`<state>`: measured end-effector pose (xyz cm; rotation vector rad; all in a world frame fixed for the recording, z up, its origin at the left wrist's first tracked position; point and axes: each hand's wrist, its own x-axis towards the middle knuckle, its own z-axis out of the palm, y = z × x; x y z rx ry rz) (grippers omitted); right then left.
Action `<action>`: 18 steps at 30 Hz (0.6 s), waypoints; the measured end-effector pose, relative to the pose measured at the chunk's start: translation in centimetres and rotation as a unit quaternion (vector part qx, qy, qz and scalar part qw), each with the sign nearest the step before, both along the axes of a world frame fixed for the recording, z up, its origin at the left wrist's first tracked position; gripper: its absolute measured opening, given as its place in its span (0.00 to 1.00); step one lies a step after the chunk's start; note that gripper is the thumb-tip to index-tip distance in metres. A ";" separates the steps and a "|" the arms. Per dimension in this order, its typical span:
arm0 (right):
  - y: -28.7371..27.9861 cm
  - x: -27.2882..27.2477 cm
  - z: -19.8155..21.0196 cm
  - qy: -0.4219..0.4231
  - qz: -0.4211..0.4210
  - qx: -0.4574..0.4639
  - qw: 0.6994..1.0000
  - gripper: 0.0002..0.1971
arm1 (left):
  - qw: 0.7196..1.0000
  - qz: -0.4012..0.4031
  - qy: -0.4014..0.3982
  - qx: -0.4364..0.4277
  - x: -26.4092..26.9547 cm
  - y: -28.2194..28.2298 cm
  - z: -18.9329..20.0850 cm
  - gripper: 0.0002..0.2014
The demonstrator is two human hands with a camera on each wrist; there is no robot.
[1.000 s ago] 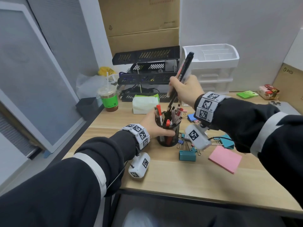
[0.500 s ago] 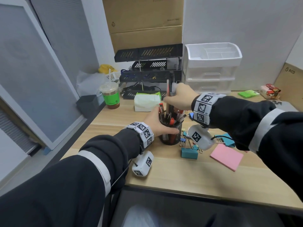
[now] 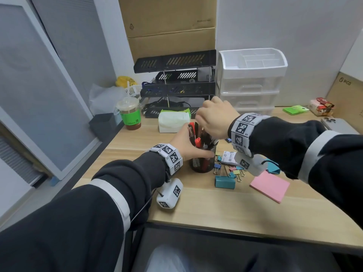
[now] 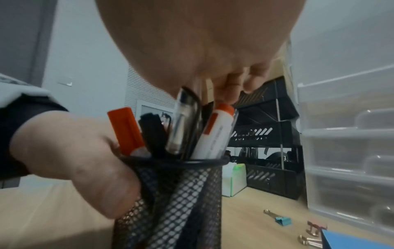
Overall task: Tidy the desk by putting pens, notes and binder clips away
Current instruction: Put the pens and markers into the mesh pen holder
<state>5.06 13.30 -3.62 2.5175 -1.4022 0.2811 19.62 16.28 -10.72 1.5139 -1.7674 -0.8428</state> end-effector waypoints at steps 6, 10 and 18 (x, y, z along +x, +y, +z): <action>0.4 0.1 -0.7 -0.125 0.019 0.244 0.961 0.30 | 0.999 -0.007 0.038 -0.006 -1.0 0.1 0.6 0.50; -1.2 -3.3 2.2 -0.322 -0.015 0.218 0.921 0.29 | 1.000 -0.003 0.031 0.000 -0.8 -0.1 0.4 0.39; -8.0 -17.5 -0.4 -0.077 -0.293 0.227 0.926 0.15 | 0.999 -0.001 0.029 0.033 -0.5 -2.1 0.1 0.43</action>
